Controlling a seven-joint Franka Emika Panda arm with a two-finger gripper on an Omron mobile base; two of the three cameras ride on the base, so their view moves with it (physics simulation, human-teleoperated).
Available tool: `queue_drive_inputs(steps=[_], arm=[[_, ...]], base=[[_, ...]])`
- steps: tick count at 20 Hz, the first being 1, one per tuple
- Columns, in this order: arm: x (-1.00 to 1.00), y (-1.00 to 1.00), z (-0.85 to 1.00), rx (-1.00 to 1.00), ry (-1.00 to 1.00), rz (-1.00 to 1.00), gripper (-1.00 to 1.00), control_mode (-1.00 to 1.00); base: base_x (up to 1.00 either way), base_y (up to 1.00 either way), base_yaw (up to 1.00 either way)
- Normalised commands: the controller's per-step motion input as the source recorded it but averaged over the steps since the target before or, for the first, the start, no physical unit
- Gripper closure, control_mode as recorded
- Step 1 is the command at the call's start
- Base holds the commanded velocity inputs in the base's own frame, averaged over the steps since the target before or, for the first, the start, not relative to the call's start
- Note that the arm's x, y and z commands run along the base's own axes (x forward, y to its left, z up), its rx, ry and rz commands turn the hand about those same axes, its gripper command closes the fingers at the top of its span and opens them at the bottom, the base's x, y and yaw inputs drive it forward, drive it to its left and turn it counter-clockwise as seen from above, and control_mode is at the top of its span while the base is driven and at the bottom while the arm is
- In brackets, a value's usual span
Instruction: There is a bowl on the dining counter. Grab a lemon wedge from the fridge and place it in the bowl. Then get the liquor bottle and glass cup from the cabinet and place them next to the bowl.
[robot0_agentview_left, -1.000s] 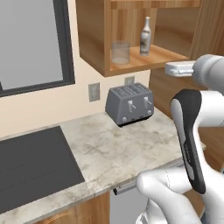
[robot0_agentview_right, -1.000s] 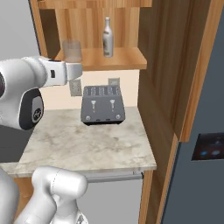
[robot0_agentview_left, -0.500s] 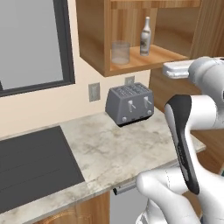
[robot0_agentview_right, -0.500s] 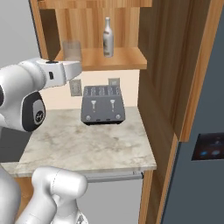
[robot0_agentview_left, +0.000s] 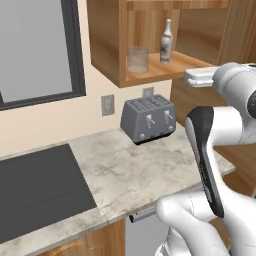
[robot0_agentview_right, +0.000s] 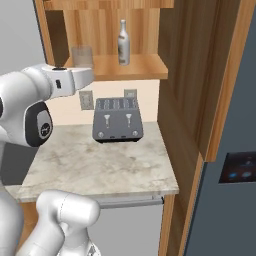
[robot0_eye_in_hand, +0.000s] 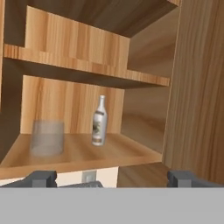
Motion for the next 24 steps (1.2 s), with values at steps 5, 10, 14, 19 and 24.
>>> queue_drive_inputs(steps=[5, 10, 14, 19, 24], arm=[[0.19, -0.01, 0.08, 0.0, 0.0, -0.04, -1.0, -1.0], [0.34, 0.01, 0.02, 0.0, 0.0, -0.01, -1.0, -1.0], [0.34, 0.09, 0.0, 0.0, 0.0, 0.0, -1.0, -1.0], [0.4, 0.04, 0.0, 0.01, 0.0, 0.01, -1.0, -1.0], [0.47, 0.0, 0.0, 0.03, 0.0, 0.04, -1.0, -1.0]], base=[[0.0, 0.0, 0.0], [0.0, 0.0, 0.0], [0.0, 0.0, 0.0], [0.0, 0.0, 0.0], [0.0, 0.0, 0.0]])
